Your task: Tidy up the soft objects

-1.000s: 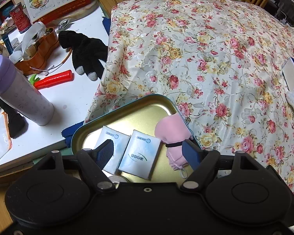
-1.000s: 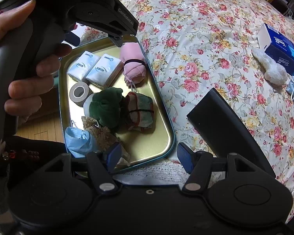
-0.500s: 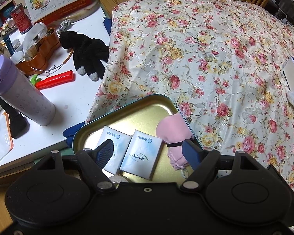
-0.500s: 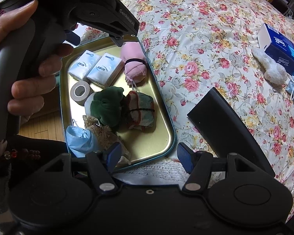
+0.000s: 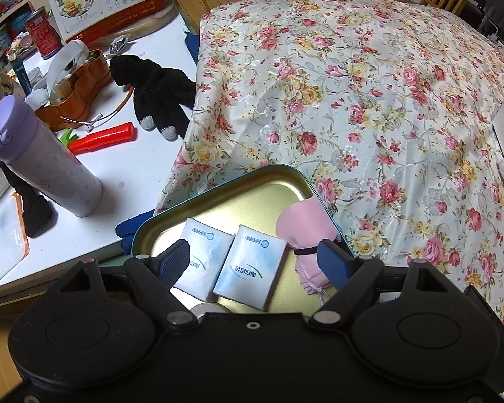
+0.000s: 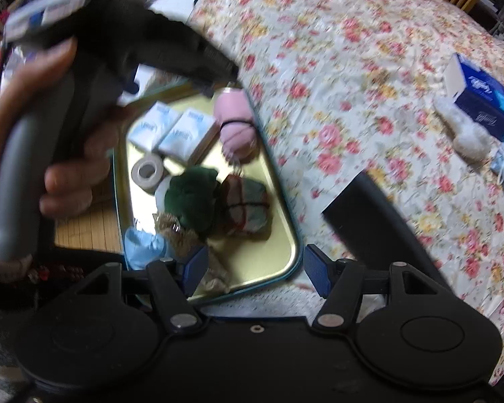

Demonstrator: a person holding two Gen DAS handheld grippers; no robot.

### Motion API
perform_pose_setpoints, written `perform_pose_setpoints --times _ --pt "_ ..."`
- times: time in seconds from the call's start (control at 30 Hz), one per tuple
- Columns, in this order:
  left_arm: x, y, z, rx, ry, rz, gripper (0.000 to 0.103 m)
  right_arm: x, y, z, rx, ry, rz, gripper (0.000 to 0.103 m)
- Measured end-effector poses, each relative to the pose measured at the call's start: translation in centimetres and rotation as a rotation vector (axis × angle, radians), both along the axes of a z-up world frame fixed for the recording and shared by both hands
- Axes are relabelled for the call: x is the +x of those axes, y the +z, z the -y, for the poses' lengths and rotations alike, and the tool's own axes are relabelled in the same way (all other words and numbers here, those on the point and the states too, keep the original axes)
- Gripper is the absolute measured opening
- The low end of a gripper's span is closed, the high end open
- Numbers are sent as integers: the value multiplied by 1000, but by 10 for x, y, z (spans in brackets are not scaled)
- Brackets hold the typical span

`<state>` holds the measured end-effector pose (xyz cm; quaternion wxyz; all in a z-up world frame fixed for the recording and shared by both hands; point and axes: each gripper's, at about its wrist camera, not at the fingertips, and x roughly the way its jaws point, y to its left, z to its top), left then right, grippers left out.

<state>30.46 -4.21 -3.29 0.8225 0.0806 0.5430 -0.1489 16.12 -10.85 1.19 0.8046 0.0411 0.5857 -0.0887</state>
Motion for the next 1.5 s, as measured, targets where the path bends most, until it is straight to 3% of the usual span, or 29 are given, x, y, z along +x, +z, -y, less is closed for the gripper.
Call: perform_pose_setpoints --times 0.23,0.4,0.77,0.9,1.13,1.5 --pt "-2 -6 8 31 -16 -4 80 -5 37 53 -55 -100 97 63" --pt "-6 -11 17 64 -37 -2 80 -13 44 110 -117 -235 114 64" --pt "-23 -14 37 128 -103 51 80 -37 9 230 -186 -495 38 64" --pt "-38 -10 48 116 -178 75 80 -43 -8 252 -173 -526 16 64" --pt "-52 2 70 78 -229 77 80 -42 -19 296 -173 -586 49 64" --pt "-66 22 108 98 -304 114 80 -2 -22 350 -175 -638 107 78"
